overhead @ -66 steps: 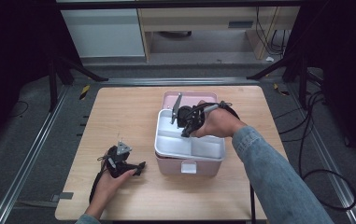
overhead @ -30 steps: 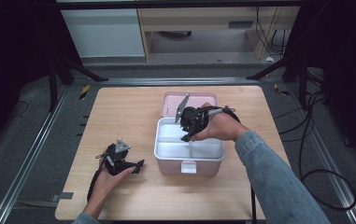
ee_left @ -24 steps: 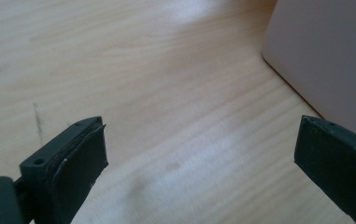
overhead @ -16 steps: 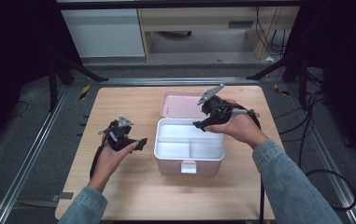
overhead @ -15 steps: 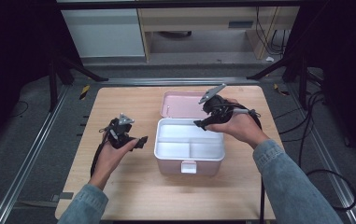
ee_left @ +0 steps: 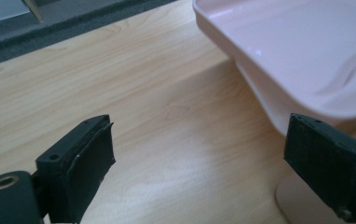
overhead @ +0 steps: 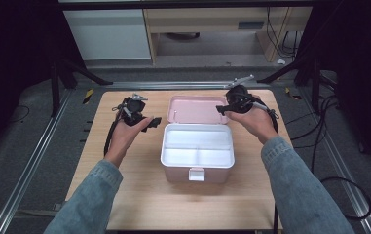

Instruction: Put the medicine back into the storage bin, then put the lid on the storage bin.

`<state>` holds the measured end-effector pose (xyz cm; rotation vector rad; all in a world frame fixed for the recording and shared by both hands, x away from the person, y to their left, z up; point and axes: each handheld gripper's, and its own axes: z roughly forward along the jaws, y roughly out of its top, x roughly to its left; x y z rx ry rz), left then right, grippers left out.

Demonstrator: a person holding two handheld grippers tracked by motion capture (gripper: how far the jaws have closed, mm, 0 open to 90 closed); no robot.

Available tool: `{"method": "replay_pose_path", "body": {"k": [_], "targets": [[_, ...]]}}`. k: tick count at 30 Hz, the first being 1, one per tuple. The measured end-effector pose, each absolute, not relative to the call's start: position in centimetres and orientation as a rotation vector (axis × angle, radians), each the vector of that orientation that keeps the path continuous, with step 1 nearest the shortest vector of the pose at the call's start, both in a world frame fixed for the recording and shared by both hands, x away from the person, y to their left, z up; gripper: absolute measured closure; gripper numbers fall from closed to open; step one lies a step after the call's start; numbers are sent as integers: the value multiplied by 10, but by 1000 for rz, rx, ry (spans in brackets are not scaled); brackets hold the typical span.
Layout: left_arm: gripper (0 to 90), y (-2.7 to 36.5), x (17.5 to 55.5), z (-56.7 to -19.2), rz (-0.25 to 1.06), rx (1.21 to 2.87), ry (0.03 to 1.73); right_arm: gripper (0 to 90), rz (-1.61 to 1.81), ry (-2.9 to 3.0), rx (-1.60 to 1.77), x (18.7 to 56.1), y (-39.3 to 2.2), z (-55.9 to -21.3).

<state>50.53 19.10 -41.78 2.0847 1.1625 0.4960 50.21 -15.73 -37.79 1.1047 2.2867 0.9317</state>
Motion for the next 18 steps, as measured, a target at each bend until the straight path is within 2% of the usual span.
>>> {"method": "replay_pose_path", "body": {"k": [5,8,10,12,18], "targets": [[126,179,518,-410,494,2044,1164,352,923,2229,1194,515,-162,-380],[159,169,526,-405,517,2041,1145,431,947,2184,1225,518,-165,-380],[198,163,532,-401,552,2017,1141,530,939,2162,1253,522,-168,-382],[211,158,538,-398,546,1998,1143,576,930,2152,1278,525,-170,-384],[256,146,545,-402,580,2048,1152,578,897,2141,1359,540,-167,-403]]}}
